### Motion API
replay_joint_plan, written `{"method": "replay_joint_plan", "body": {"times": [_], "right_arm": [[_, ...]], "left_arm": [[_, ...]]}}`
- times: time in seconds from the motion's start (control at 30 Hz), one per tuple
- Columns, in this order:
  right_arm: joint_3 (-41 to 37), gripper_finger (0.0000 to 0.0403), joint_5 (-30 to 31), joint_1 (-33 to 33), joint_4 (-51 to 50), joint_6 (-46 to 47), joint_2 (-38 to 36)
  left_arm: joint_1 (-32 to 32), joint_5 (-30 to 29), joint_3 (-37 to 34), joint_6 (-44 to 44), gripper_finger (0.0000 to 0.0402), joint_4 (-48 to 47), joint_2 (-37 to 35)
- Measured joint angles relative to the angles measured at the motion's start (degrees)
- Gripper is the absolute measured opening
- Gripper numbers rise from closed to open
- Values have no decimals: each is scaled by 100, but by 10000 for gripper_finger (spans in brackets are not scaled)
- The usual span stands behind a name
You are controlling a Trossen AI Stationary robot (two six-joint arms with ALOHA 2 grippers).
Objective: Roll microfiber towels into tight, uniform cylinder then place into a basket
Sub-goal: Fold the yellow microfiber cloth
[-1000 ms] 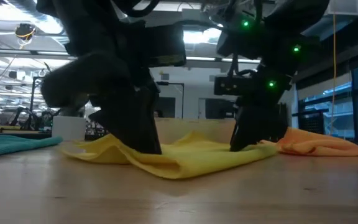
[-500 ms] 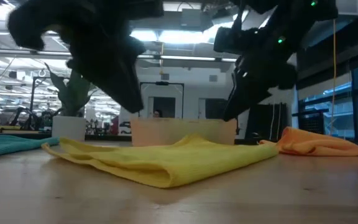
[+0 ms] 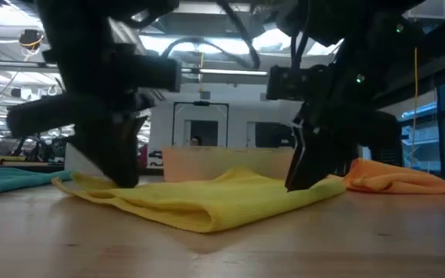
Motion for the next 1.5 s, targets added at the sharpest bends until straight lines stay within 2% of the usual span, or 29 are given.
{"method": "replay_joint_plan", "body": {"times": [0.23,0.67,0.83,1.2,1.5], "right_arm": [[7,142,245,-198,-274,-112,0],[7,142,308,-804,-201,-820,0],[49,142,363,-804,-297,-1074,-43],[476,142,434,-33,-350,-1366,-356],[518,142,138,996,-71,-1942,-356]], "left_arm": [[-105,200,-119,-174,63,125,13],[-357,641,-132,-122,63,1410,130],[-417,593,-123,27,63,1392,159],[-641,510,-148,147,63,991,-414],[-1045,485,-141,1327,63,819,-516]]}}
